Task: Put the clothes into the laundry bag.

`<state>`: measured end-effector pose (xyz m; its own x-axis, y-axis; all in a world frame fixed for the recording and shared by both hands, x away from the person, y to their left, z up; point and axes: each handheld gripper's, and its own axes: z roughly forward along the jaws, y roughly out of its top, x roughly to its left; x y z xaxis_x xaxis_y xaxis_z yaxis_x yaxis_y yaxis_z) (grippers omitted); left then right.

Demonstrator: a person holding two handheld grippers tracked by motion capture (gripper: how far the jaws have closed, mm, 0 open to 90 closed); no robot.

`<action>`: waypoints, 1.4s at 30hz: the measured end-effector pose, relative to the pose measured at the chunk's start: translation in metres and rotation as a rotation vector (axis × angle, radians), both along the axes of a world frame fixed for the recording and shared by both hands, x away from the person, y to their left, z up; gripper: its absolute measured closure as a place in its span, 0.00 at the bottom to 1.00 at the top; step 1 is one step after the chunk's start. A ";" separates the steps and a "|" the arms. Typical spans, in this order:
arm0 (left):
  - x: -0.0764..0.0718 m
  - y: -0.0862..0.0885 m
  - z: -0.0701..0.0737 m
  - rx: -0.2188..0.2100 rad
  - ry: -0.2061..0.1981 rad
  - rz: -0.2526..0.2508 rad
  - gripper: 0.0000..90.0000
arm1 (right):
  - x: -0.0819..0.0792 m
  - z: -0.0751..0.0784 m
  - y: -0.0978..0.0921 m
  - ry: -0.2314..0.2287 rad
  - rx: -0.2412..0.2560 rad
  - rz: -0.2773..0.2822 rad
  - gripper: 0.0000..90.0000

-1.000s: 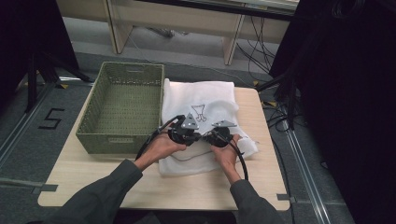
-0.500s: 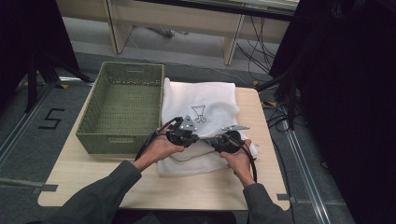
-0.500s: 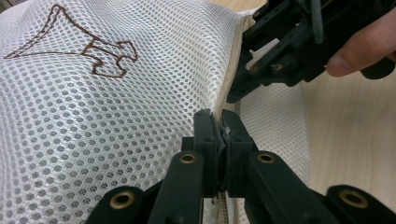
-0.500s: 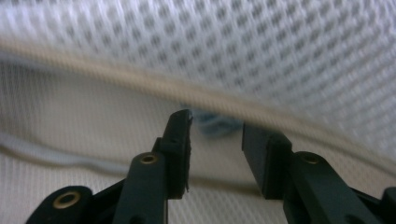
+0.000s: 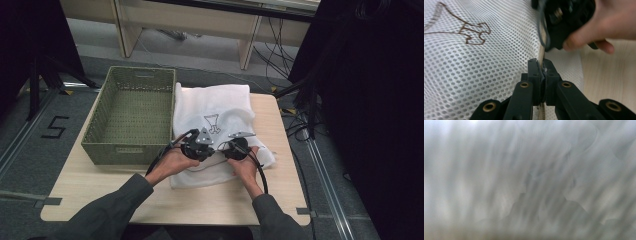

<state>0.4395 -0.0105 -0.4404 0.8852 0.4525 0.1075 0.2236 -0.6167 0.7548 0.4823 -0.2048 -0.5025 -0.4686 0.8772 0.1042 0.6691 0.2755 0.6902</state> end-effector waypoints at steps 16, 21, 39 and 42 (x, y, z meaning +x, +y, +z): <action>0.002 -0.016 -0.065 0.167 -0.038 0.011 0.95 | -0.057 0.047 -0.042 -0.002 -0.018 0.105 0.74; -0.002 -0.013 -0.059 0.166 -0.031 -0.008 0.94 | -0.066 0.064 -0.060 -0.061 -0.005 0.078 0.74; -0.026 0.017 -0.010 0.050 -0.062 0.017 0.70 | -0.055 0.055 -0.063 -0.086 0.007 0.084 0.74; -0.035 0.038 -0.005 0.038 -0.061 0.040 0.66 | -0.057 0.058 -0.062 -0.074 0.018 0.065 0.74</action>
<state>0.4041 0.0272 -0.4452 0.8577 0.4823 0.1781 0.2033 -0.6362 0.7443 0.4252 -0.2671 -0.4445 -0.5318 0.8429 0.0823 0.5970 0.3042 0.7423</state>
